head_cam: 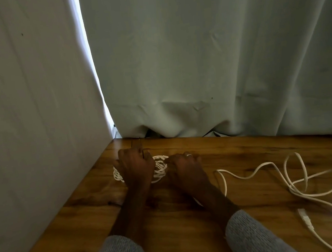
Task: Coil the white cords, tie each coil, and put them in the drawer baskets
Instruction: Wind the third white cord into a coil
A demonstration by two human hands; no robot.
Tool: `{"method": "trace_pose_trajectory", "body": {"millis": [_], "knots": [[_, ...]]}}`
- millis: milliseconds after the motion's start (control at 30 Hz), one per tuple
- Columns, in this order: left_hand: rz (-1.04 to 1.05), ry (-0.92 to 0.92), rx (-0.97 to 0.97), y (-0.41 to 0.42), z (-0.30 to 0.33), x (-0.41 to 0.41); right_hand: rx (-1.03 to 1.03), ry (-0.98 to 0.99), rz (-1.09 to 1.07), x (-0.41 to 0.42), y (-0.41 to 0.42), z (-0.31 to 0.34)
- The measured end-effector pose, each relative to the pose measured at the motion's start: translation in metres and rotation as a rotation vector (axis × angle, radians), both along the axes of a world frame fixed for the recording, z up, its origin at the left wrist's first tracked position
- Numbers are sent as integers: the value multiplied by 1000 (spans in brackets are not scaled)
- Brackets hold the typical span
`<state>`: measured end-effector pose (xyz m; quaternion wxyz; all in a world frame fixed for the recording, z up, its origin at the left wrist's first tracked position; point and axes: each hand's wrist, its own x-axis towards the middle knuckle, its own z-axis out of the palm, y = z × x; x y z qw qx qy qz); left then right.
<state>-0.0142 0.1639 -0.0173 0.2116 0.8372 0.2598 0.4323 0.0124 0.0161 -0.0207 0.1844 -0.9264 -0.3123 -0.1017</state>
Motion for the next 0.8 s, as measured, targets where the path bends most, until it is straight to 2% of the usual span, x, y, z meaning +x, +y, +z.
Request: {"method": "trace_pose_trajectory", "body": {"millis": [67, 167, 367, 467, 600, 700, 800], "knots": [[-17, -112, 9, -3, -1, -2, 29, -7, 5, -1, -3, 1], [-187, -222, 76, -13, -5, -7, 94, -30, 12, -1, -12, 1], [-570, -114, 185, -43, -11, -4, 182, -1, 103, -1, -54, 8], [-834, -6, 204, -53, -14, -6, 167, -19, 175, -7, -81, 20], [-1131, 242, 164, -51, -11, -10, 263, 13, 187, -11, -109, 27], [-1159, 508, 129, -51, -10, -11, 293, 21, 160, -8, -119, 26], [-1106, 597, 230, -49, -11, -9, 288, 62, 163, -2, -124, 23]]}}
